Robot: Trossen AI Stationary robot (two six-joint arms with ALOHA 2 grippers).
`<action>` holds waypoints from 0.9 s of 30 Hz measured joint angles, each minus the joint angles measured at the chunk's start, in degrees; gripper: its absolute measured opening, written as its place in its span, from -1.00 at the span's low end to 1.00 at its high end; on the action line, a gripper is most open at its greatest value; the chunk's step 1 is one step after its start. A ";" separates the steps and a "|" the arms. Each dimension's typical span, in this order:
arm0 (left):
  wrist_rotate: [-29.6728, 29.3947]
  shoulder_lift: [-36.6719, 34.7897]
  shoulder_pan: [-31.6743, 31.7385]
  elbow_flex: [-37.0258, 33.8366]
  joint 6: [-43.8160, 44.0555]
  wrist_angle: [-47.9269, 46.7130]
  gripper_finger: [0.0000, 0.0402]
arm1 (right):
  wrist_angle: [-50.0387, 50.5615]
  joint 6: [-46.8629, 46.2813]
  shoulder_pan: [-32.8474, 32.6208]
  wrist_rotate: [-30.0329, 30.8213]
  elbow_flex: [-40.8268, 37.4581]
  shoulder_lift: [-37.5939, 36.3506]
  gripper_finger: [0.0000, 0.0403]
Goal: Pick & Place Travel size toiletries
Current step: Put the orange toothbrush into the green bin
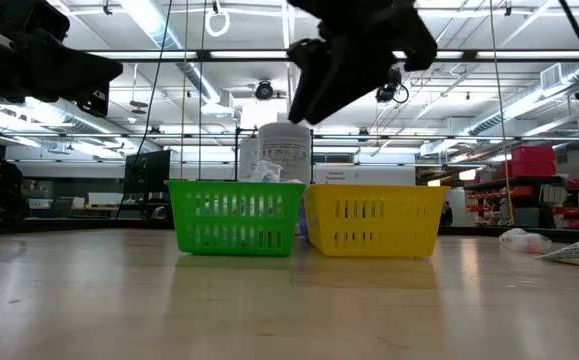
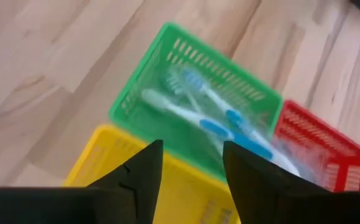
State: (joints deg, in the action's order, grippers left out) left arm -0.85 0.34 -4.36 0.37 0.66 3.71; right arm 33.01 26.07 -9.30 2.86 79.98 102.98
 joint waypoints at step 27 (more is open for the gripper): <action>-0.03 0.02 -0.02 0.01 -0.02 0.00 -0.86 | -3.27 -16.17 5.20 0.03 -33.31 -28.98 0.35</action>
State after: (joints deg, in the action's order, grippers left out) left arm -0.89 0.36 -4.38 0.38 0.64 3.71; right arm 29.74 9.90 -4.10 2.89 46.67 74.00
